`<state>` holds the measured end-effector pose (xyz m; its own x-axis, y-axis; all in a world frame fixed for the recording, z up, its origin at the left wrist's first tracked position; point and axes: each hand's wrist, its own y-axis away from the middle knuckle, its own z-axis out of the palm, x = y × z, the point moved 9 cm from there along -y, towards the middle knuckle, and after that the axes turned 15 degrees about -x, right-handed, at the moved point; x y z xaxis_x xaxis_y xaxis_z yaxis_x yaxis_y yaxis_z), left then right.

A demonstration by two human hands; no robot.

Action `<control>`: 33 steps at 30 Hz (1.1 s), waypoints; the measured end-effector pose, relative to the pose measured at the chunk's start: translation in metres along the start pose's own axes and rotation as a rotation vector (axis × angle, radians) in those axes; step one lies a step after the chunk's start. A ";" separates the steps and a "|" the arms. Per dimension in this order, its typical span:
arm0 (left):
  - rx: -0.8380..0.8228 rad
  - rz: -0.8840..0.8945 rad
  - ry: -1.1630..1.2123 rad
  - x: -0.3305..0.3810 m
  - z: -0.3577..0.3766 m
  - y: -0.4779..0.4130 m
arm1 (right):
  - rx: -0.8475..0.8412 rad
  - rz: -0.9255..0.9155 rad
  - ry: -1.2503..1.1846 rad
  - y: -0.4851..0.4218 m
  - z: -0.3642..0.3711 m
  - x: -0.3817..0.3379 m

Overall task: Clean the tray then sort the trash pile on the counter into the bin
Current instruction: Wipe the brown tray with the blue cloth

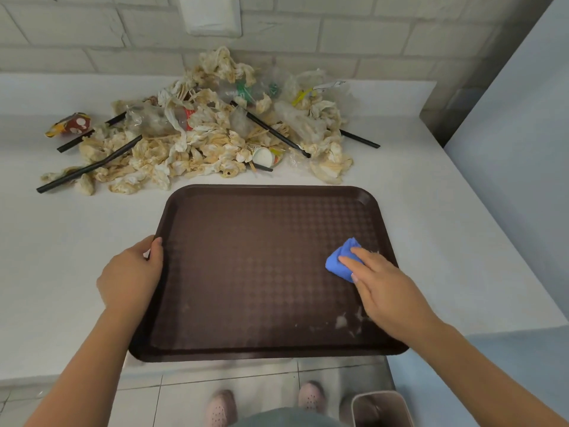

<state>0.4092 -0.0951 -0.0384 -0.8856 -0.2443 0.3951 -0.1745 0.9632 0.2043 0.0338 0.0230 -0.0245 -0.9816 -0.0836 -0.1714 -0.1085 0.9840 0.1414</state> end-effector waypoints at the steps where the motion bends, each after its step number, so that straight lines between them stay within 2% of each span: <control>1: 0.002 0.001 0.010 0.000 0.001 0.000 | 0.018 0.041 0.026 0.009 0.004 -0.003; 7: 0.007 0.014 0.040 0.005 0.003 -0.001 | 0.055 0.393 -0.026 0.051 0.023 -0.010; 13: -0.006 0.031 0.034 0.008 0.004 0.001 | -0.061 0.555 -0.057 0.041 0.038 -0.032; 20: -0.020 0.059 0.008 0.007 0.004 -0.002 | -0.129 0.487 -0.044 0.014 0.051 -0.106; 29: -0.040 0.092 0.024 0.010 0.006 0.001 | -0.276 0.288 0.010 -0.026 0.075 -0.211; 31: -0.032 0.095 0.019 0.010 0.004 0.001 | -0.212 0.196 -0.010 -0.035 0.065 -0.231; 33: -0.031 0.096 0.015 0.009 0.003 0.001 | -0.106 0.125 -0.157 -0.036 0.043 -0.229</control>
<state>0.3994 -0.0963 -0.0374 -0.8912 -0.1531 0.4270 -0.0758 0.9784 0.1926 0.2695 0.0135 -0.0322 -0.9528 0.0716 -0.2950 -0.0118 0.9623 0.2716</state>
